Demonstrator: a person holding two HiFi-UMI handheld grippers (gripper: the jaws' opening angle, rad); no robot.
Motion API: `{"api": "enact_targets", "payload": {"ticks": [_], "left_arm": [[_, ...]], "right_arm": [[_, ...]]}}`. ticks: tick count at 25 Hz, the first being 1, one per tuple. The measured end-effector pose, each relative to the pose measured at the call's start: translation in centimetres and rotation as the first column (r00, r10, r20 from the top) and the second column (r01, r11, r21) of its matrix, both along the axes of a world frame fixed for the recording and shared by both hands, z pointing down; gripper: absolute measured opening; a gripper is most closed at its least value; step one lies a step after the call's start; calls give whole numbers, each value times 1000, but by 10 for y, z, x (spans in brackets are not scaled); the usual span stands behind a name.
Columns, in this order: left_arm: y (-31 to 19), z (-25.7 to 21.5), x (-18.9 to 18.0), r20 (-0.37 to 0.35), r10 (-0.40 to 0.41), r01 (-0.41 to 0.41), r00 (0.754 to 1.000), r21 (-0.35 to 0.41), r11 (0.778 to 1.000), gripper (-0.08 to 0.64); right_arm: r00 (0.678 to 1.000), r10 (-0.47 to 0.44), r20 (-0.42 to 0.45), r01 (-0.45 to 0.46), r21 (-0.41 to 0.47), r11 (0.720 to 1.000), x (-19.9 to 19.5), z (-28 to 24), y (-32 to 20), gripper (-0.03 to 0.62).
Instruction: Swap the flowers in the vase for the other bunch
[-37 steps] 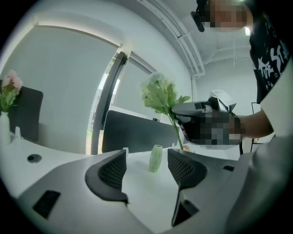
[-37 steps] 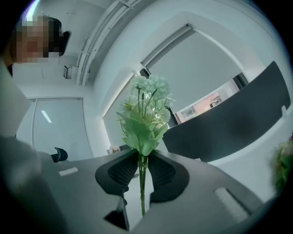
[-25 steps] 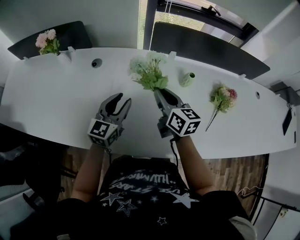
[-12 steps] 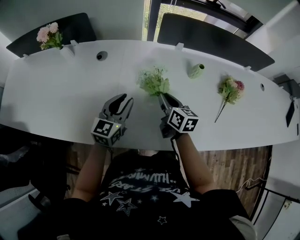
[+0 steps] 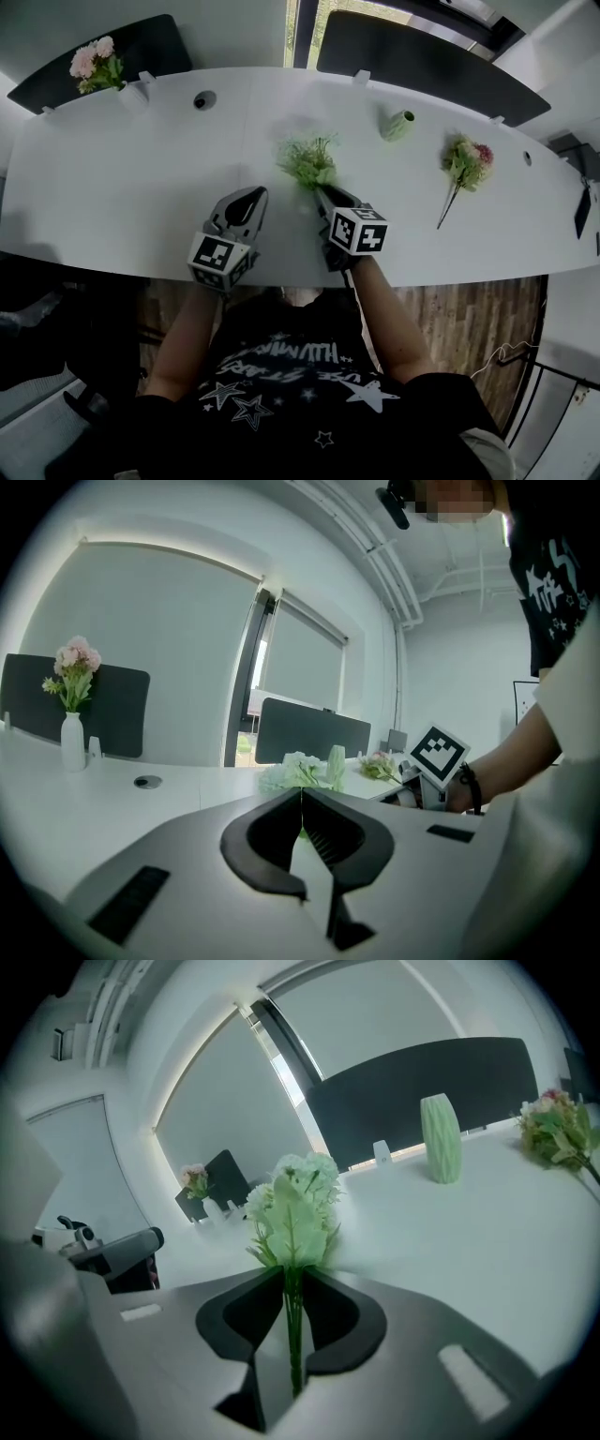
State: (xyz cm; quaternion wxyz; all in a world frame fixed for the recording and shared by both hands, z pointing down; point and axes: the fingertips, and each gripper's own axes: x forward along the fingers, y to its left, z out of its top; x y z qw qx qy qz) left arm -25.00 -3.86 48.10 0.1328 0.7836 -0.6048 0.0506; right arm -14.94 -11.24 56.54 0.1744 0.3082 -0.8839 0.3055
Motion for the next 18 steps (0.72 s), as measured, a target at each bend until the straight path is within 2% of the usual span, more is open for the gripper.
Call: {"api": "enact_targets", "payload": {"ticks": [5,9,10,12,18], "left_arm": [[10,-1,-5,-9,1,-1,1000,12,1000,8],[11,-5,-8,6,1,-1,1000,19,1000,8],[10,-6,-8,9,4,-4,1000,23,1000,8],[9,-8,-4,14,17,-17,1000,34,999,8],[0,-8,15,19,52,-53,998,57,997,8]], "right_arm": [[1000,19,5,-19,23,1000,0,-6,8,100],[995,91,44,-93,37,995,14,-20,10,99],[992,108,62,-110,36,993,18,-24,9,85],[988,126,94,-130,39,991,25,-32,9,12],[988,83,131,-98,112,989,40,-60,7,2]]}}
